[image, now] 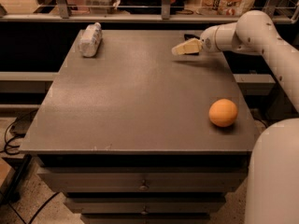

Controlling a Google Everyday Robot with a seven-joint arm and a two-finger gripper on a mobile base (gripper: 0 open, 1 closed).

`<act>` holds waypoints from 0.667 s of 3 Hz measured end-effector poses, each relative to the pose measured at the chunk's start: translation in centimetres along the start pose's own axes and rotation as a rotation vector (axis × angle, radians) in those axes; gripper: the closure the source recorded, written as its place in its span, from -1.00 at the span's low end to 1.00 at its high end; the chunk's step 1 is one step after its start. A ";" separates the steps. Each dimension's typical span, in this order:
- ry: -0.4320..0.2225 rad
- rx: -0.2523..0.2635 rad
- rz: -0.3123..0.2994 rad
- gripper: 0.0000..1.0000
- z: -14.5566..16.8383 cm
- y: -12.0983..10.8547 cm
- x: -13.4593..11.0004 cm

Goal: Pick rxbar blueberry

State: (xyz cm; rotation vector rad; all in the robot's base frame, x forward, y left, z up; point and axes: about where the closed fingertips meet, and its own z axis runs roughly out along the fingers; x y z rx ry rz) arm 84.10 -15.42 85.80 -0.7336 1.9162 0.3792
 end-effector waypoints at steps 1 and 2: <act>0.028 -0.006 0.027 -1.00 1.0 0.3 1.3; 0.039 -0.024 0.050 -0.62 1.7 0.5 1.9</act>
Offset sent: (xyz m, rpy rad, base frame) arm 0.0046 0.0040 -0.0273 0.0338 0.0895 -0.0049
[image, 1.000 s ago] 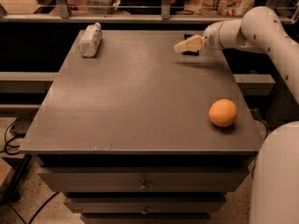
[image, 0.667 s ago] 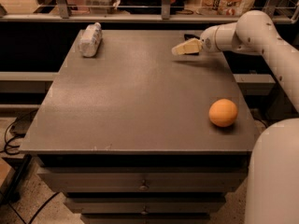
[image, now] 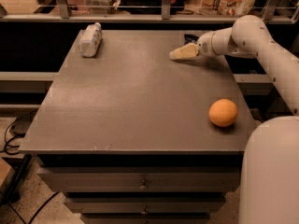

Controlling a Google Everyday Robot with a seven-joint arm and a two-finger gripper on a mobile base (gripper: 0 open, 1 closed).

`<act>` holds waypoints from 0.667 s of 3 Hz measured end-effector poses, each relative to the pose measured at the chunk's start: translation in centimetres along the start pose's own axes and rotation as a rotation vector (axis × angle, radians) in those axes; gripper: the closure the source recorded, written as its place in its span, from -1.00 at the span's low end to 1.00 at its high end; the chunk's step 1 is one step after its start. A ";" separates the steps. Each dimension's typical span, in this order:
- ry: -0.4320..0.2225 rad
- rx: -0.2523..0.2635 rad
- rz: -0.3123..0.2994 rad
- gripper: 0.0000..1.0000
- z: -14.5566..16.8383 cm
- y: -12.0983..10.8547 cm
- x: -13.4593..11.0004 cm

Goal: Pick rxbar blueberry

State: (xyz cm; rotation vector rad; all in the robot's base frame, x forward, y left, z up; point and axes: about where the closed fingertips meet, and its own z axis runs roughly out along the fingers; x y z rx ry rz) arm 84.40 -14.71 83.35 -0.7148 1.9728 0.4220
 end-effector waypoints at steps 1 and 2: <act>-0.027 -0.004 0.040 -0.16 0.1 -0.3 -0.2; -0.046 -0.003 0.069 0.30 0.0 -0.8 -0.4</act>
Offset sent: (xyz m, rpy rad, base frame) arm 0.0096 -0.0170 0.0117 0.1156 -0.0010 -0.0581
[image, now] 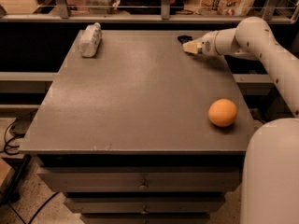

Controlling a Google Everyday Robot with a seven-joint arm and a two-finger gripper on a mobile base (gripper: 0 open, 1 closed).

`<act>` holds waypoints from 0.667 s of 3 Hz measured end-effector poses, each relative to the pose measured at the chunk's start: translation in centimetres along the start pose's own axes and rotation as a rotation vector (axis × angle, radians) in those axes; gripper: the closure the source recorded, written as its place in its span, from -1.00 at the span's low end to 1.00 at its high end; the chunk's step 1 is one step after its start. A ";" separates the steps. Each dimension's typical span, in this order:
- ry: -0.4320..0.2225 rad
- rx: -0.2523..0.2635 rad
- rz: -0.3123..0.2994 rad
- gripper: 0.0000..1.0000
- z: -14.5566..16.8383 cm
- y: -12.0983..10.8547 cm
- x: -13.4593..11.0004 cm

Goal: Pick rxbar blueberry

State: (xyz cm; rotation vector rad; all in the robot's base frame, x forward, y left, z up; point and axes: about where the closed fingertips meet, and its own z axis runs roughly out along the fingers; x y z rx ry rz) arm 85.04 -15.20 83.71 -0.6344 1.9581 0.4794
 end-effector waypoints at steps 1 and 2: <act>-0.022 -0.006 0.006 0.77 -0.3 0.0 -0.6; -0.060 -0.025 -0.019 1.00 -1.2 0.8 -2.2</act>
Offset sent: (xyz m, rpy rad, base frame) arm -0.0125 0.0042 0.0542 0.0480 -0.1104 0.0506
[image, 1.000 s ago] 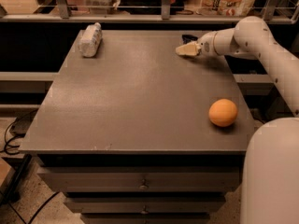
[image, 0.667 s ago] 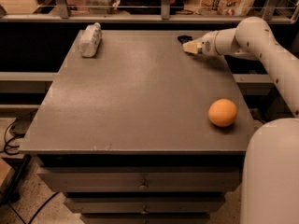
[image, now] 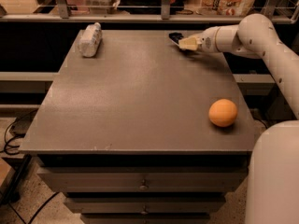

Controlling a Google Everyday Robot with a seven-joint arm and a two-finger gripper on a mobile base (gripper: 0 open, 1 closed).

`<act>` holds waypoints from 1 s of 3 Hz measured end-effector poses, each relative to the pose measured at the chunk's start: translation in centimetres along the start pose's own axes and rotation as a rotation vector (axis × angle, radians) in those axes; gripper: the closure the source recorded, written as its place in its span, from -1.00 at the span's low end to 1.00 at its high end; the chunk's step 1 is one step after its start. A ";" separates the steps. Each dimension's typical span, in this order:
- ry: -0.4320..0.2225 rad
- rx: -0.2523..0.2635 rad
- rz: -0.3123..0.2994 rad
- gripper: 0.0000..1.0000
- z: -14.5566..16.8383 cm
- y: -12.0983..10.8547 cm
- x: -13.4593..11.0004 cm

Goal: Pick rxbar blueberry

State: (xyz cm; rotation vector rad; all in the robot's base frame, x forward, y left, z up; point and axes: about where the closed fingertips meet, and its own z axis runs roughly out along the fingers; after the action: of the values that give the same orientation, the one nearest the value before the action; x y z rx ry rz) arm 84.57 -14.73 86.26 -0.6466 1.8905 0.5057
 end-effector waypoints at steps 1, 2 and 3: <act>-0.063 -0.032 -0.065 1.00 -1.8 1.9 -3.6; -0.111 -0.070 -0.218 1.00 -4.6 5.7 -8.8; -0.164 -0.125 -0.414 1.00 -8.8 10.7 -14.9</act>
Offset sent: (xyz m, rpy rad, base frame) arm -0.0787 0.0546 0.1861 -0.1481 -0.3712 0.2447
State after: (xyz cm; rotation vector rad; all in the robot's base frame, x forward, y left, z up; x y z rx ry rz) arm 76.50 -8.81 103.93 -1.0189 1.5250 0.3949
